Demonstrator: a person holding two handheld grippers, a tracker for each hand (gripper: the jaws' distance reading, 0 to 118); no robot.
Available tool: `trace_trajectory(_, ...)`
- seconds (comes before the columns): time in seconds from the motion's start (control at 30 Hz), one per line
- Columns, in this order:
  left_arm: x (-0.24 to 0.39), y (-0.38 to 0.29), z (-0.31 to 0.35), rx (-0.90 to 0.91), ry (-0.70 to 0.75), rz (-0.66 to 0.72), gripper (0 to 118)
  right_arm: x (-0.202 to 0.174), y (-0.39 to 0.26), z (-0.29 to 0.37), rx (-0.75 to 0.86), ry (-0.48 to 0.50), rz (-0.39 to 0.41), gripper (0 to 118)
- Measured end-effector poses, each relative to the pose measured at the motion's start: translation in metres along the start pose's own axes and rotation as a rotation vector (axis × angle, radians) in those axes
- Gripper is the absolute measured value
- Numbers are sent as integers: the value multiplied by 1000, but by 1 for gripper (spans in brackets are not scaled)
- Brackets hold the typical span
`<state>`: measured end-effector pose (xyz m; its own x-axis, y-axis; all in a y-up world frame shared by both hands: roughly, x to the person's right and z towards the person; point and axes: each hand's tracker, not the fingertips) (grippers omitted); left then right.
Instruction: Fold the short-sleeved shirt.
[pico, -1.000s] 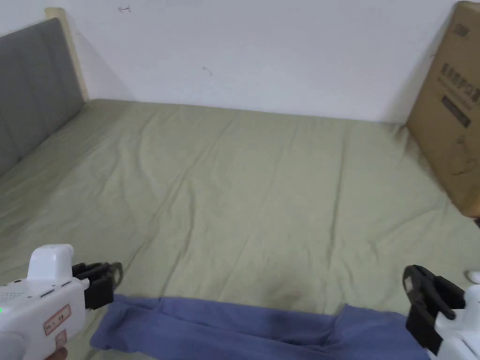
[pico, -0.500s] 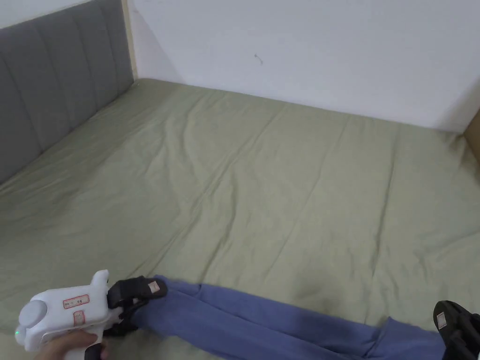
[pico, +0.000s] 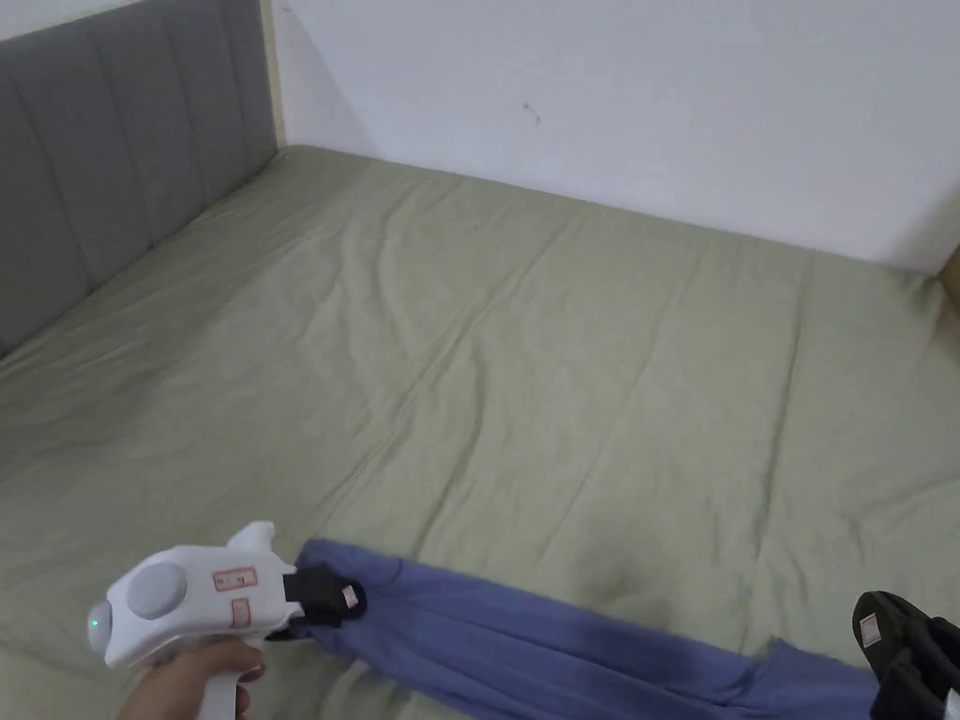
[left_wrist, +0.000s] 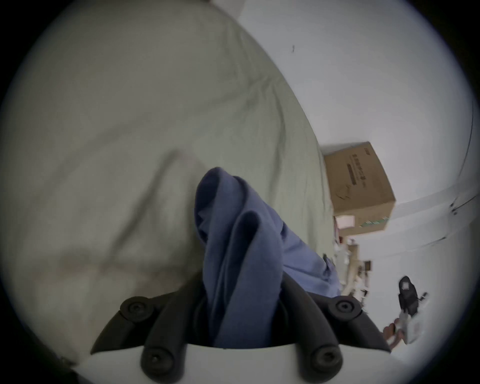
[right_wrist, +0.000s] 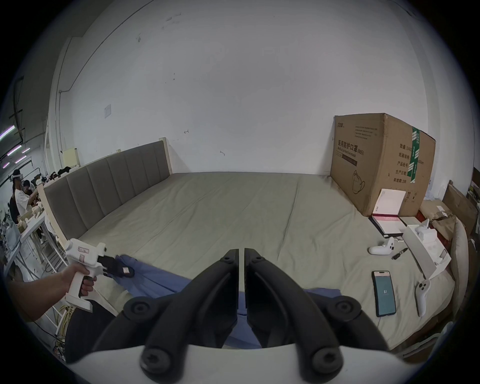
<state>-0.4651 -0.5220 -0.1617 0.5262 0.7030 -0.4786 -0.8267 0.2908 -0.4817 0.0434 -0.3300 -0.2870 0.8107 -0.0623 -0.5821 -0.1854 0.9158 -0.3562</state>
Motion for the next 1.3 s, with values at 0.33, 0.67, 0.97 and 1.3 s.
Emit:
trace_trajectory(0.33,119,5,68,278,490,-559,8,16,-14,9,10,-9,-57,4)
trace_trajectory(0.67,191,-125,-117,-8,553,-852,8,20,-31,17,6,30,-119,4)
trace_trajectory(0.97,197,-108,-60,88,223,-613,109,34,-39,25,-5,43,-151,4)
trace_trajectory(1.3,166,-104,-71,26,257,-417,4,39,-45,28,-11,30,-185,4)
